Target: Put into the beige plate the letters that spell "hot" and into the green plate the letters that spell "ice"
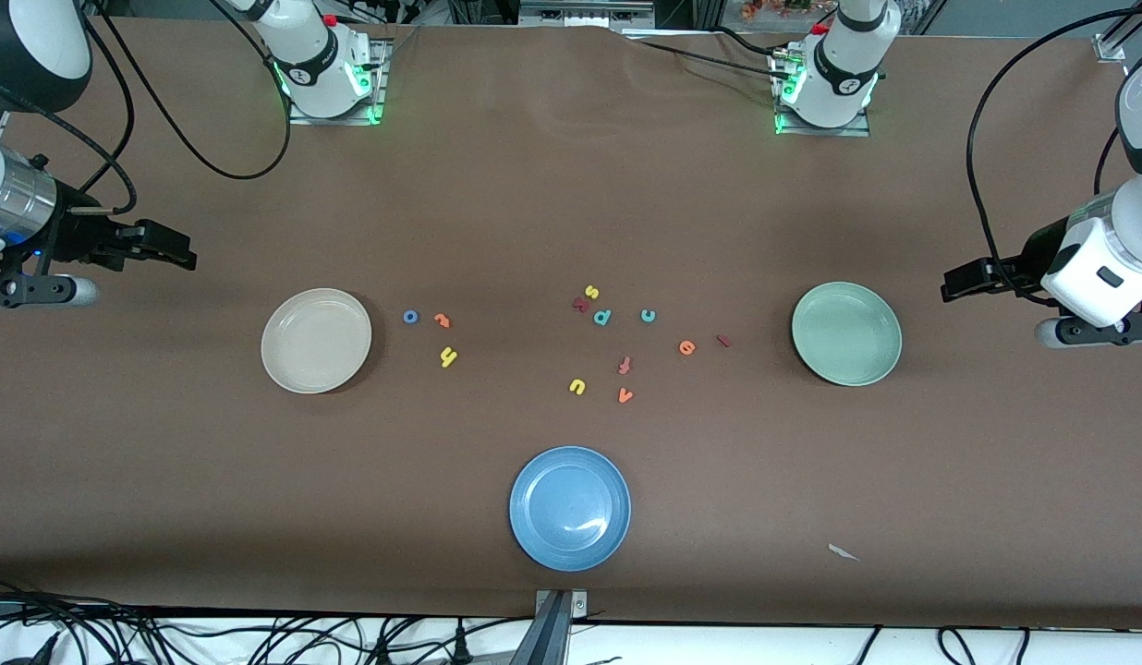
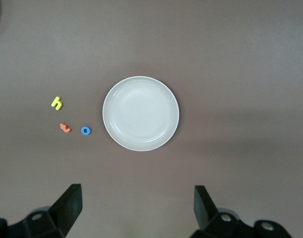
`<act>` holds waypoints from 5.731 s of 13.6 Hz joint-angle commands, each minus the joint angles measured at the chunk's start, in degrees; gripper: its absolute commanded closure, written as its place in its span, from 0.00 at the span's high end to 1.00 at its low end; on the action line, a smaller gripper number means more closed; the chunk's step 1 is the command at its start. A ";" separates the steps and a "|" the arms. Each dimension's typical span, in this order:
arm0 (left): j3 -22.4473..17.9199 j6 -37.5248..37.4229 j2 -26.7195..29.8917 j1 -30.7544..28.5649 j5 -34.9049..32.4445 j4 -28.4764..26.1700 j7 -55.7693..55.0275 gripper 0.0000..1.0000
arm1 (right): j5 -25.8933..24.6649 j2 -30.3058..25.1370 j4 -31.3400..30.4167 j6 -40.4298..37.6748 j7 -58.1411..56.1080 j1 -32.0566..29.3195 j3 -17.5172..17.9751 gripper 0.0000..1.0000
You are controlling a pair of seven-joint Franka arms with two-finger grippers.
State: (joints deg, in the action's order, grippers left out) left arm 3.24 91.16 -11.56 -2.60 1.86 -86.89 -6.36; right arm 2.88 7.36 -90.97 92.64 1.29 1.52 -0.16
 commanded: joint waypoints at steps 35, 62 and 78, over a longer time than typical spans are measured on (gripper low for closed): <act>0.10 0.87 1.72 -0.48 1.04 -2.32 0.56 1.00 | -0.59 2.13 1.14 -2.56 0.74 -0.11 0.07 1.00; 0.19 0.78 1.72 -0.48 1.04 -2.23 0.56 1.00 | -0.59 2.22 1.14 -1.41 0.82 -0.02 0.07 1.00; 0.19 0.78 1.54 -0.31 1.04 -2.23 0.48 1.00 | -0.59 1.78 0.00 2.28 1.00 0.07 0.07 1.00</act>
State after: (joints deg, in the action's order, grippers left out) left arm 3.29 91.16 -11.56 -2.68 1.88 -87.25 -6.36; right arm 2.87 9.32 -90.91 94.18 1.83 1.52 -0.15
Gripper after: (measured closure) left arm 0.000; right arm 0.000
